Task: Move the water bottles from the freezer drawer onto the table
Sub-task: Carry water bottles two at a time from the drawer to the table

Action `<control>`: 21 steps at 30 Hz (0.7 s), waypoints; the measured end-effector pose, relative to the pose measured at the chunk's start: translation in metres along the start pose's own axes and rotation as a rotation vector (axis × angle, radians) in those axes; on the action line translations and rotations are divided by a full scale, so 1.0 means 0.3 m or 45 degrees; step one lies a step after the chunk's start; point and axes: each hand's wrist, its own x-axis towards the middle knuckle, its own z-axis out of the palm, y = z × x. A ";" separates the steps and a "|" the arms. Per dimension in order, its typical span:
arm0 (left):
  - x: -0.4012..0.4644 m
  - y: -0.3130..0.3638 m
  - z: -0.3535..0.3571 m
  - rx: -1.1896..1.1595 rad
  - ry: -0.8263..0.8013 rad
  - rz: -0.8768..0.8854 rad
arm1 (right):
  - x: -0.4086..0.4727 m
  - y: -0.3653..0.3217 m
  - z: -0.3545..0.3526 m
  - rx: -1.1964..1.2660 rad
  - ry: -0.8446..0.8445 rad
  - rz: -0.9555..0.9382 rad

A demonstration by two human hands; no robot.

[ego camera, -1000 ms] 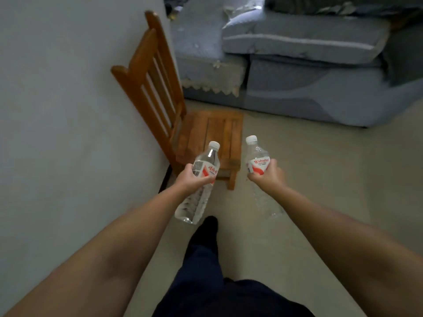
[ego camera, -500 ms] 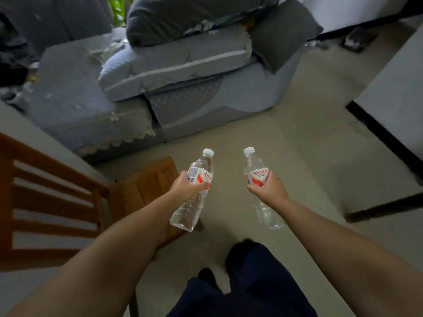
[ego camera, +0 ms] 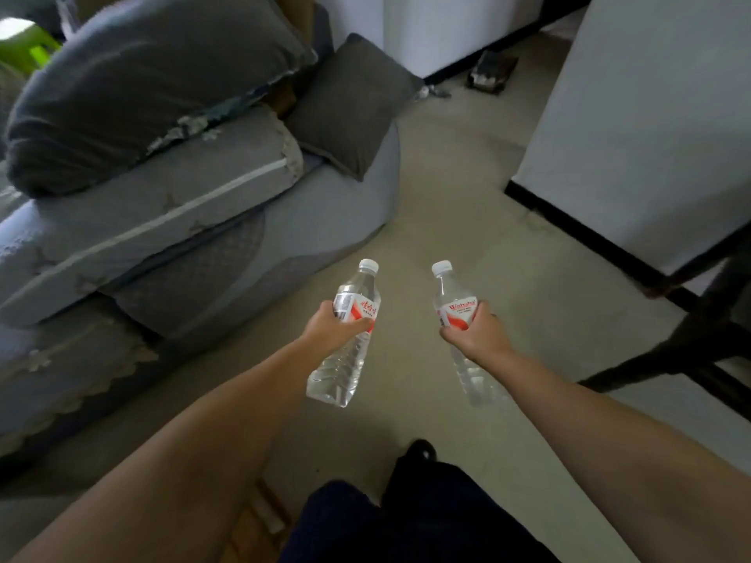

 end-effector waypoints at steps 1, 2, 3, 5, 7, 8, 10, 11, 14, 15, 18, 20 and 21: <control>0.039 0.057 0.027 0.017 -0.025 0.019 | 0.043 0.003 -0.040 0.014 0.033 0.029; 0.095 0.128 0.062 0.041 -0.061 0.045 | 0.098 0.010 -0.087 0.035 0.072 0.072; 0.128 0.174 0.088 0.062 -0.091 0.062 | 0.129 0.014 -0.118 0.058 0.094 0.107; 0.195 0.263 0.133 0.089 -0.136 0.104 | 0.189 0.020 -0.173 0.106 0.140 0.155; 0.278 0.356 0.189 0.131 -0.212 0.140 | 0.258 0.026 -0.231 0.150 0.195 0.211; 0.321 0.408 0.224 0.156 -0.260 0.166 | 0.297 0.036 -0.259 0.156 0.227 0.242; 0.405 0.505 0.280 0.182 -0.344 0.205 | 0.370 0.051 -0.310 0.187 0.276 0.285; 0.477 0.591 0.327 0.222 -0.396 0.249 | 0.436 0.059 -0.357 0.208 0.327 0.324; 0.604 0.728 0.393 0.259 -0.498 0.325 | 0.550 0.058 -0.433 0.217 0.372 0.383; 0.648 0.781 0.415 0.280 -0.525 0.333 | 0.595 0.056 -0.461 0.218 0.401 0.410; 0.831 0.996 0.490 0.343 -0.625 0.402 | 0.763 0.040 -0.568 0.276 0.517 0.506; 0.923 1.137 0.534 0.394 -0.652 0.445 | 0.851 0.029 -0.631 0.319 0.575 0.570; 0.961 1.212 0.559 0.418 -0.673 0.452 | 0.891 0.021 -0.660 0.340 0.598 0.595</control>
